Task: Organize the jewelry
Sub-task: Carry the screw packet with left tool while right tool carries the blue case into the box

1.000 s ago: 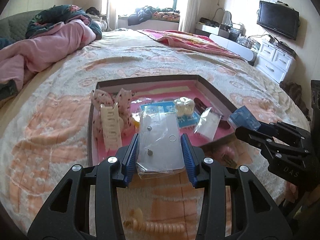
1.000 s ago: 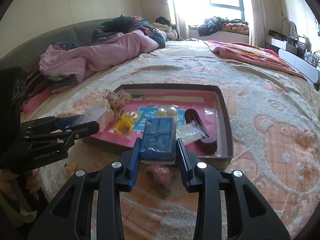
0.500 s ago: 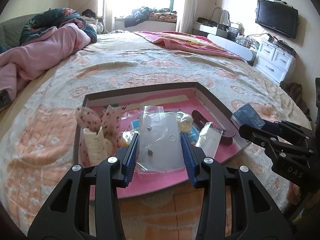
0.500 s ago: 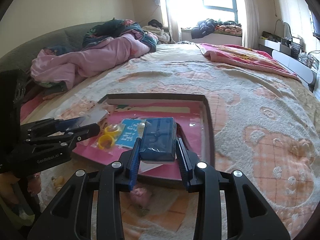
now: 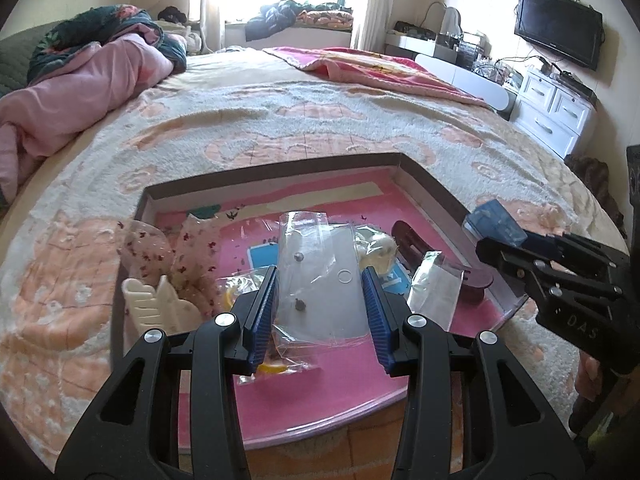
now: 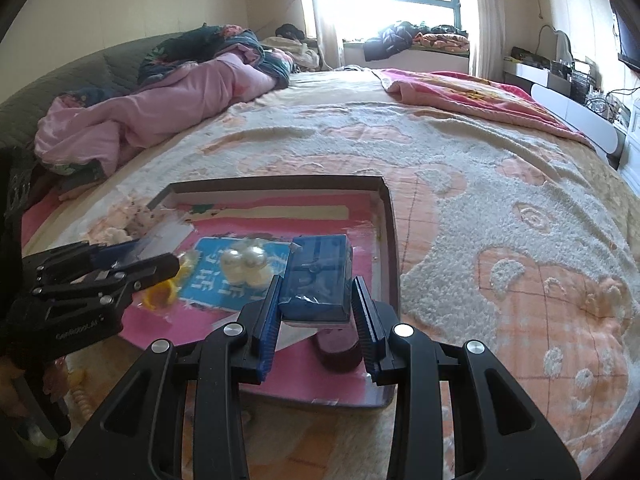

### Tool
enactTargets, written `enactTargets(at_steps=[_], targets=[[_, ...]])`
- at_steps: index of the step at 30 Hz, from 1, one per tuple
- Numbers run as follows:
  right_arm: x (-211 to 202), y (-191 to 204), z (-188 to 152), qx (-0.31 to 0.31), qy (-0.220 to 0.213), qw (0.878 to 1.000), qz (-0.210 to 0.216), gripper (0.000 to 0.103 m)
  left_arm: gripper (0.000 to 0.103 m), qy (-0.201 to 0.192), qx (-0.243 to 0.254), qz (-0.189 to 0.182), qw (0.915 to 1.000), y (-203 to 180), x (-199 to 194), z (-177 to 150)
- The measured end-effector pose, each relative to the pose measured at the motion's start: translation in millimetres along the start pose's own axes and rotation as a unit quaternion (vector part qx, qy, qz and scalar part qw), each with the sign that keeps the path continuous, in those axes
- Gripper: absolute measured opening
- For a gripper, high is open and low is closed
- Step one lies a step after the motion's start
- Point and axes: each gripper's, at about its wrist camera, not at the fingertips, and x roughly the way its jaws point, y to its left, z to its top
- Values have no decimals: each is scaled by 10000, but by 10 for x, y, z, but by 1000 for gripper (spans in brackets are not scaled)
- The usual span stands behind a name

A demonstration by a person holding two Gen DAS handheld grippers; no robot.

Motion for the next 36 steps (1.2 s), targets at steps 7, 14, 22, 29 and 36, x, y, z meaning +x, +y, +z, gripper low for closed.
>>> enactTargets(at_steps=[7, 14, 22, 29, 36], targets=[[212, -105, 116, 62, 90, 9999, -60, 33, 33, 134, 65, -71, 9999, -39, 123, -42], [414, -110, 185, -12, 299, 9996, -5, 33, 33, 234, 108, -127, 9996, -63, 188, -83], [523, -132, 124, 26, 439, 9990, -9, 33, 34, 309, 172, -171, 9992, -92, 227, -107], [505, -174, 89, 167, 401, 9991, -16, 33, 34, 356, 213, -193, 9990, -112, 237, -136], [374, -203, 62, 249, 253, 9994, 5, 40, 34, 379, 232, -173, 9989, -125, 243, -152]])
